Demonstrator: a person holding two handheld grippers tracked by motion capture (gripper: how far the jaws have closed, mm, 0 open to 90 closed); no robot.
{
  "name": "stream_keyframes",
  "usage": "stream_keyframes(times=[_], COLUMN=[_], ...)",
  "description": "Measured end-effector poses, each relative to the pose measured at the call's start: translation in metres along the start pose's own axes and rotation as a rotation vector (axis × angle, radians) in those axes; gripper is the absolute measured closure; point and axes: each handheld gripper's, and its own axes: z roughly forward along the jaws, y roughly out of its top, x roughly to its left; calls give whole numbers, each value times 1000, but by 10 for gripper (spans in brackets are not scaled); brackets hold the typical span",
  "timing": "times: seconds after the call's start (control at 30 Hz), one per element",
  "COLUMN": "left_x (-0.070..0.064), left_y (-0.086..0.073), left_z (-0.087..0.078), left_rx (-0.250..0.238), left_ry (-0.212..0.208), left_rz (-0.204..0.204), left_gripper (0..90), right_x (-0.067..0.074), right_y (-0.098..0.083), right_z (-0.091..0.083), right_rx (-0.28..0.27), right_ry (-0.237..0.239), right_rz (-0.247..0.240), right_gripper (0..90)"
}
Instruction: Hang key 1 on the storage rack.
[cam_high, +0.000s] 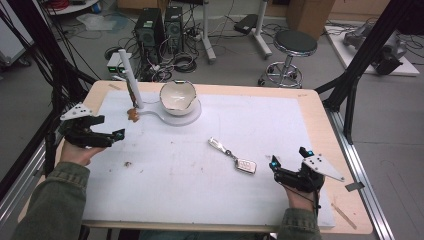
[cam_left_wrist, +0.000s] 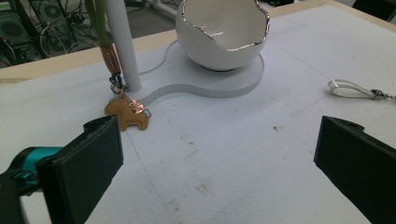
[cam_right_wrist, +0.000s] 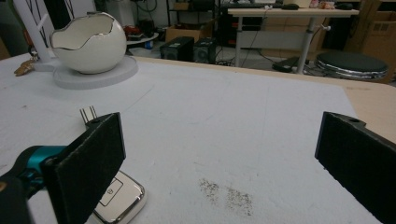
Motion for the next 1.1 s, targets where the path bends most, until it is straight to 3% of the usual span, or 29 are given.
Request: stream_keyframes(times=[0.27,0.63,0.87,1.1], left_x=[-7,-8,-13,-16], left_y=[-14,-38,-50,-70], left_z=[-12,-21,-31,-38], left_rx=[-48,-75,-102,-157], left_ry=[40,42,48,130], left_rz=[19,-10,-7,-55], left_gripper=[17,17,17,17], right_x=[0,1,0,1], right_y=[0,0,0,-1], right_z=[0,0,0,0], right_rx=[0,0,2,5], right_ry=[-1,0,-2,-1], right_rz=[-1,-5,-2,-3], right_gripper=[5,5,5,5])
